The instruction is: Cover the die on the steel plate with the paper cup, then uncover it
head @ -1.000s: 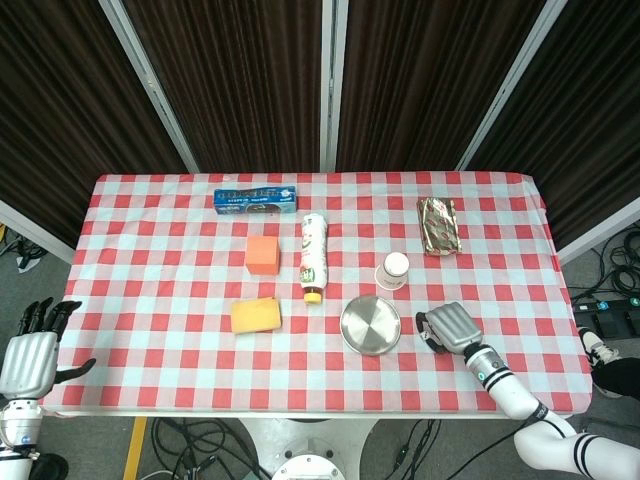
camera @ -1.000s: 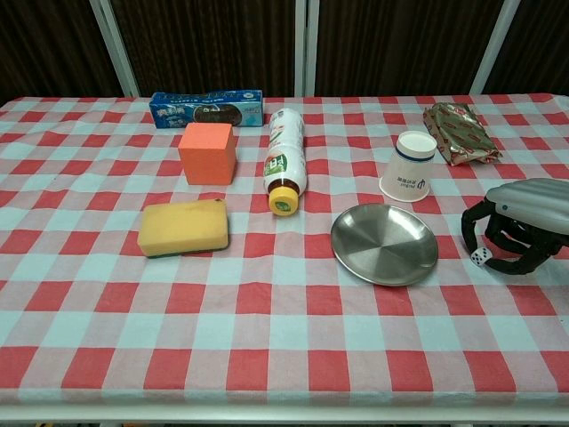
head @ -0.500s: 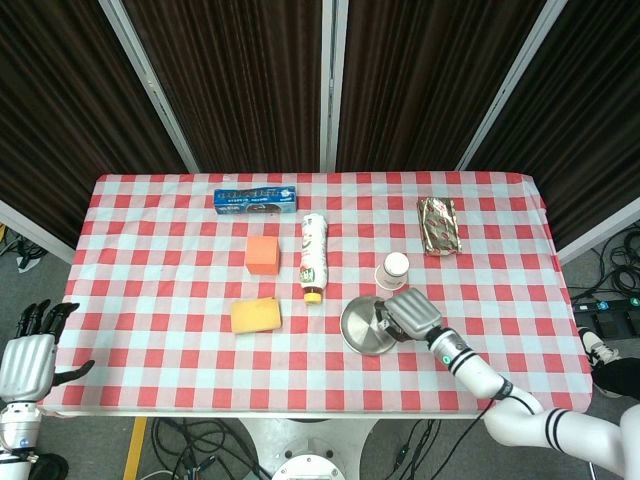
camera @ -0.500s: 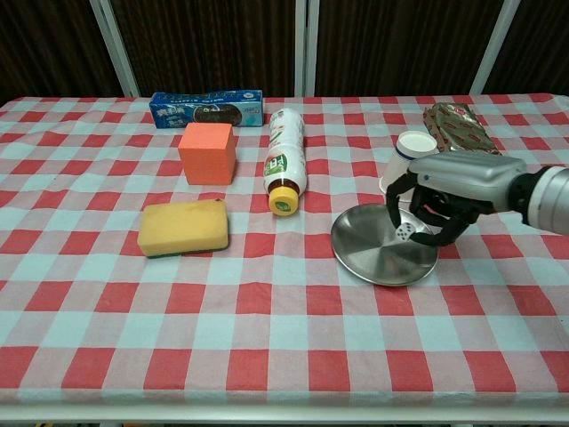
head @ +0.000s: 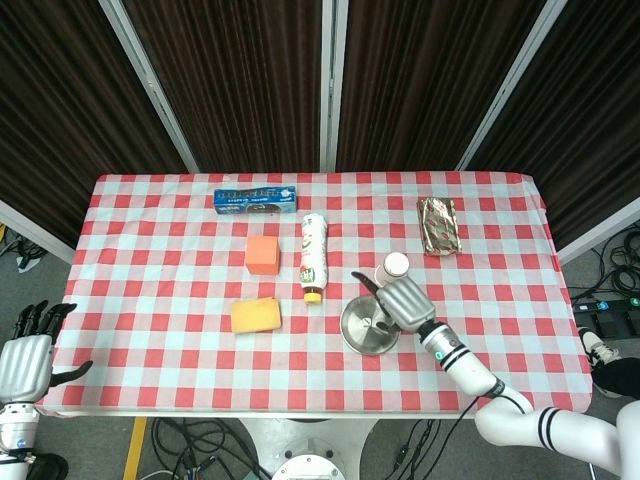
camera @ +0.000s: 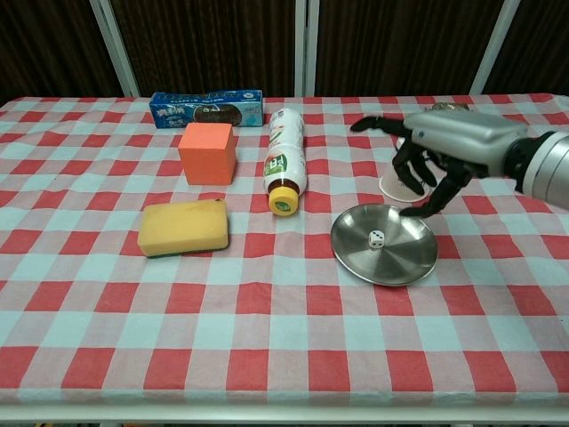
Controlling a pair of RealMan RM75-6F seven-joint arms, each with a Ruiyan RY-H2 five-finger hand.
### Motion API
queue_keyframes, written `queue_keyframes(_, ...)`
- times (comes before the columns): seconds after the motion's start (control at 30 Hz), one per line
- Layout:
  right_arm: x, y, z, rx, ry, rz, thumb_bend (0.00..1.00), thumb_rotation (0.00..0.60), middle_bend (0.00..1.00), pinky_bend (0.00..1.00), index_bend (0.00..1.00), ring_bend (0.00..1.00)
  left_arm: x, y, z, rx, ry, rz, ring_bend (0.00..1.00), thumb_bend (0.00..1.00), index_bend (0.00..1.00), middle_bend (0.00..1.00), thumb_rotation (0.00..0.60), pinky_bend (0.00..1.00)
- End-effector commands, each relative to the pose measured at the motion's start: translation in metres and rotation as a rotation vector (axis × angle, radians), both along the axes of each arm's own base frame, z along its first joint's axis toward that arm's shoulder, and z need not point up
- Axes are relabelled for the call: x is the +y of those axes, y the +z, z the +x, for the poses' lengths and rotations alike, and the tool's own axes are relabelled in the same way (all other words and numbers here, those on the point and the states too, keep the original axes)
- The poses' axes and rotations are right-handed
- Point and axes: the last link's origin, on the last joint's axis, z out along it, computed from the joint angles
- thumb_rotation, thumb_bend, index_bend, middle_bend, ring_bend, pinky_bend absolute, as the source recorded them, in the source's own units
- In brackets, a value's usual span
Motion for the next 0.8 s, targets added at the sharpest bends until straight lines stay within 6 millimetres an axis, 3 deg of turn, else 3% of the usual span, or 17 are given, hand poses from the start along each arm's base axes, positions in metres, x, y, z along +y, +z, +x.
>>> queue_keyframes(0.03, -0.005, 0.050, -0.010, -0.197, -0.051, -0.118, 0.09, 0.600, 0.48, 0.62, 0.06, 0.41, 0.001, 0.000, 0.001, 0.001, -0.006, 0.004, 0.05, 0.02, 0.16, 0.14, 0.600, 0.05)
queue_keyframes(0.2, -0.019, 0.063, -0.033, -0.281, -0.183, -0.105, 0.09, 0.600, 0.26, 0.27, 0.12, 0.13, 0.004, -0.002, 0.002, 0.006, -0.006, -0.010, 0.05, 0.02, 0.16, 0.14, 0.600, 0.05)
queue_keyframes(0.3, -0.032, 0.056, -0.043, -0.317, -0.281, -0.055, 0.09, 0.600, 0.18, 0.17, 0.12, 0.04, 0.005, -0.003, 0.004, 0.006, -0.014, -0.014, 0.05, 0.02, 0.16, 0.14, 0.600, 0.05)
queue_keyframes(0.53, -0.058, 0.030, -0.061, -0.360, -0.422, -0.025, 0.09, 0.600, 0.16, 0.14, 0.10, 0.02, 0.003, -0.001, 0.003, 0.012, 0.004, -0.018, 0.05, 0.02, 0.15, 0.14, 0.600, 0.05)
queue_keyframes(0.8, -0.067, 0.001, -0.063, -0.468, -0.562, 0.098, 0.13, 0.600, 0.17, 0.14, 0.11, 0.02, 0.004, -0.001, 0.005, 0.019, 0.005, -0.025, 0.05, 0.02, 0.16, 0.14, 0.600, 0.05)
